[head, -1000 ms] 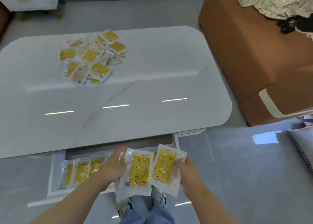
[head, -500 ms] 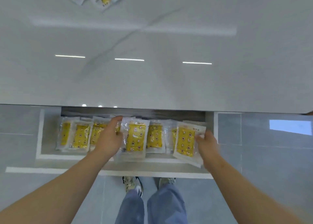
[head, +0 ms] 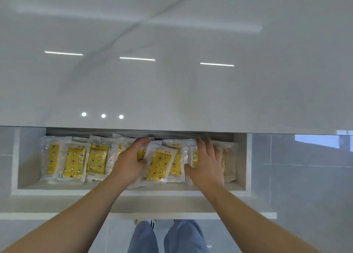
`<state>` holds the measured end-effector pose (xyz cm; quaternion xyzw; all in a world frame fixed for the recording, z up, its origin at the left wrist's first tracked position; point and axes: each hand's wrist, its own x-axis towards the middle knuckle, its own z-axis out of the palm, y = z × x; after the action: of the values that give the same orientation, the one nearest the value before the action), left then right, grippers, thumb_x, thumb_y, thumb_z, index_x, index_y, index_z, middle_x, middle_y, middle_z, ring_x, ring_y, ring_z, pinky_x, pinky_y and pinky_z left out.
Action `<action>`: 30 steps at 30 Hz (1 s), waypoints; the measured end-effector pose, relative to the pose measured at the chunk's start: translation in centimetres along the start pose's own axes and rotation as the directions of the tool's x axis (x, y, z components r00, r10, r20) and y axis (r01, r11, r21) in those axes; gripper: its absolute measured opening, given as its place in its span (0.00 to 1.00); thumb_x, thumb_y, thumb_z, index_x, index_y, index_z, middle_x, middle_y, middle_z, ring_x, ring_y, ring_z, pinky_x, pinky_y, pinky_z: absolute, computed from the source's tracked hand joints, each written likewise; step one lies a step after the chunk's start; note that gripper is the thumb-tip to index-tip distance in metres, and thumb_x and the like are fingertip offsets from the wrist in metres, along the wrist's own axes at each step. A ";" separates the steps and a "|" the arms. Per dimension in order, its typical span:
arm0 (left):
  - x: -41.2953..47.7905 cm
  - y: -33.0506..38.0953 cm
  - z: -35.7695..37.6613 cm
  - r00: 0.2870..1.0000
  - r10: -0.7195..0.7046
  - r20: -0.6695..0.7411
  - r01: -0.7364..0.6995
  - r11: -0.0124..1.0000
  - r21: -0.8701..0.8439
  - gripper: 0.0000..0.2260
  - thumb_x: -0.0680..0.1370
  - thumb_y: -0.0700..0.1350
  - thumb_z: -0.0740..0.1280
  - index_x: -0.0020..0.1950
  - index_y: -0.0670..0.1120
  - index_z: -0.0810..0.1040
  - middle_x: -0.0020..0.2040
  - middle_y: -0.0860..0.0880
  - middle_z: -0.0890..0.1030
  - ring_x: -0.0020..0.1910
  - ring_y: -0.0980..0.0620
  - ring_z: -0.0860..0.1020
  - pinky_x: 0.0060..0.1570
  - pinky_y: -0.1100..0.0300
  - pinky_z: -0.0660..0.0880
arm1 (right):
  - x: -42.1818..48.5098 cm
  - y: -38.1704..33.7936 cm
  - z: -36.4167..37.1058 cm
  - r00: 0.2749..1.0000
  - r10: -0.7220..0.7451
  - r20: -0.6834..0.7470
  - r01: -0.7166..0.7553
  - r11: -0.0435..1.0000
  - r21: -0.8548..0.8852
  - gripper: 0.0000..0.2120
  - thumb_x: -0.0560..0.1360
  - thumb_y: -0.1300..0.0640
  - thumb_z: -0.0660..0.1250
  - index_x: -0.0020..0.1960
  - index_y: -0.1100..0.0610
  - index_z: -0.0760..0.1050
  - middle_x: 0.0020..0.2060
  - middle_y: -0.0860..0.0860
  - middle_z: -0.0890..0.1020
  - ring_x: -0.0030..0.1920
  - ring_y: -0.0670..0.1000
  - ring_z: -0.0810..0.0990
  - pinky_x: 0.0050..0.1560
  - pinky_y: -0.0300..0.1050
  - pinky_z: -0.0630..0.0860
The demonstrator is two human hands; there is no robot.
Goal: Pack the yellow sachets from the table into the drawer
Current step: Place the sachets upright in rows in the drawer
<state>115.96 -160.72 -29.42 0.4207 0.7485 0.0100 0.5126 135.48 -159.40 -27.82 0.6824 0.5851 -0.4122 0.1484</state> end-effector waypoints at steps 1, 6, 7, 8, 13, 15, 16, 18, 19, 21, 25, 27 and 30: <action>0.0 0.0 -0.2 1.000 0.024 0.012 -0.024 1.000 -0.020 0.23 0.77 0.36 0.63 0.68 0.56 0.67 0.66 0.55 0.72 0.38 0.58 0.73 0.29 0.75 0.67 | 0.1 -1.1 0.2 0.996 -0.066 0.064 0.064 0.998 0.028 0.39 0.73 0.49 0.66 0.76 0.44 0.47 0.76 0.45 0.49 0.75 0.55 0.50 0.73 0.54 0.55; -0.6 -0.6 -1.4 0.993 0.107 0.053 -0.102 0.990 -0.094 0.22 0.77 0.35 0.63 0.66 0.55 0.69 0.58 0.59 0.70 0.50 0.58 0.71 0.45 0.64 0.69 | 1.6 -4.6 1.7 0.943 -0.125 0.309 0.014 0.941 0.337 0.23 0.75 0.55 0.66 0.69 0.49 0.66 0.64 0.49 0.74 0.59 0.50 0.74 0.54 0.38 0.69; -0.7 -1.4 -1.8 0.993 0.104 0.057 -0.097 0.990 -0.104 0.22 0.77 0.35 0.62 0.65 0.56 0.69 0.58 0.58 0.71 0.45 0.58 0.71 0.42 0.62 0.70 | 1.8 -5.0 1.9 0.945 -0.132 0.299 0.033 0.949 0.315 0.19 0.77 0.56 0.64 0.67 0.51 0.68 0.62 0.50 0.76 0.57 0.50 0.75 0.52 0.39 0.70; -0.7 -2.0 -2.1 0.995 0.084 0.054 -0.077 0.989 -0.127 0.22 0.78 0.34 0.60 0.65 0.58 0.69 0.59 0.57 0.71 0.39 0.58 0.70 0.39 0.63 0.70 | 1.9 -5.1 2.1 0.949 -0.139 0.283 0.053 0.955 0.293 0.18 0.78 0.56 0.62 0.67 0.51 0.68 0.61 0.52 0.77 0.57 0.52 0.76 0.51 0.40 0.71; 0.6 -6.3 -5.4 0.996 0.001 -0.093 0.003 0.999 0.051 0.24 0.78 0.34 0.56 0.69 0.56 0.65 0.52 0.45 0.78 0.32 0.48 0.72 0.31 0.60 0.68 | 3.2 -5.8 3.5 0.952 -0.187 0.243 0.160 0.979 0.127 0.20 0.80 0.58 0.55 0.71 0.49 0.63 0.62 0.54 0.74 0.60 0.56 0.74 0.52 0.43 0.71; 1.5 -7.1 -6.6 0.995 -0.003 -0.104 0.026 0.976 0.217 0.24 0.78 0.35 0.56 0.71 0.56 0.63 0.41 0.44 0.78 0.31 0.48 0.72 0.31 0.59 0.67 | 3.8 -6.2 3.9 0.955 -0.224 0.194 0.233 0.972 -0.027 0.21 0.80 0.58 0.55 0.72 0.47 0.62 0.64 0.53 0.73 0.63 0.56 0.70 0.58 0.44 0.69; 1.9 -7.4 -7.1 0.994 0.031 -0.109 0.008 0.940 0.342 0.24 0.78 0.36 0.56 0.72 0.56 0.62 0.38 0.45 0.76 0.34 0.48 0.73 0.34 0.59 0.68 | 4.1 -6.3 4.1 0.956 -0.250 0.156 0.267 0.958 -0.104 0.21 0.80 0.58 0.55 0.72 0.47 0.62 0.66 0.51 0.72 0.66 0.55 0.68 0.62 0.45 0.66; 2.6 -8.0 -7.5 0.982 0.144 -0.122 -0.053 0.832 0.553 0.24 0.78 0.39 0.58 0.73 0.55 0.62 0.42 0.46 0.78 0.50 0.45 0.75 0.51 0.54 0.69 | 4.6 -6.7 4.4 0.953 -0.284 0.105 0.301 0.931 -0.206 0.21 0.80 0.57 0.56 0.71 0.47 0.64 0.67 0.50 0.70 0.68 0.55 0.64 0.66 0.47 0.63; 2.8 -8.3 -7.6 0.975 0.191 -0.118 -0.082 0.793 0.603 0.24 0.78 0.39 0.59 0.72 0.55 0.64 0.48 0.46 0.80 0.58 0.44 0.72 0.59 0.51 0.65 | 4.7 -6.8 4.7 0.952 -0.295 0.085 0.307 0.919 -0.248 0.21 0.79 0.57 0.56 0.71 0.46 0.65 0.67 0.49 0.69 0.68 0.55 0.64 0.66 0.48 0.62; 3.2 -9.2 -7.8 0.966 0.241 -0.094 -0.119 0.737 0.665 0.23 0.77 0.41 0.61 0.72 0.55 0.65 0.60 0.48 0.79 0.68 0.45 0.66 0.67 0.46 0.58 | 5.0 -6.9 5.1 0.952 -0.300 0.060 0.303 0.897 -0.321 0.23 0.78 0.59 0.58 0.71 0.47 0.64 0.67 0.50 0.66 0.67 0.55 0.63 0.66 0.48 0.61; 3.4 -10.2 -7.8 0.973 0.231 -0.005 -0.169 0.724 0.668 0.30 0.73 0.52 0.69 0.73 0.54 0.63 0.71 0.48 0.65 0.73 0.43 0.57 0.71 0.39 0.53 | 5.2 -7.1 5.6 0.943 -0.281 0.181 0.328 0.883 -0.337 0.35 0.74 0.52 0.64 0.75 0.48 0.51 0.73 0.47 0.57 0.73 0.53 0.55 0.71 0.52 0.54; 3.4 -10.7 -7.6 0.980 0.181 0.079 -0.188 0.732 0.655 0.41 0.68 0.60 0.71 0.75 0.55 0.54 0.74 0.49 0.57 0.75 0.43 0.50 0.71 0.38 0.48 | 5.2 -7.1 5.6 0.931 -0.262 0.253 0.342 0.866 -0.364 0.41 0.72 0.49 0.67 0.76 0.47 0.45 0.75 0.46 0.53 0.75 0.53 0.50 0.74 0.53 0.48; 3.2 -11.7 -6.9 0.980 0.185 0.080 -0.186 0.680 0.709 0.48 0.63 0.61 0.74 0.69 0.59 0.42 0.75 0.48 0.58 0.76 0.42 0.52 0.68 0.34 0.52 | 4.8 -7.0 5.9 0.938 -0.248 0.241 0.331 0.843 -0.423 0.43 0.74 0.47 0.67 0.76 0.48 0.41 0.76 0.47 0.48 0.76 0.54 0.46 0.74 0.54 0.44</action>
<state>102.93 -163.34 -33.83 0.6597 0.6469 -0.2291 0.3064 126.61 -158.33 -33.07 0.4922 0.7464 -0.3396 0.2921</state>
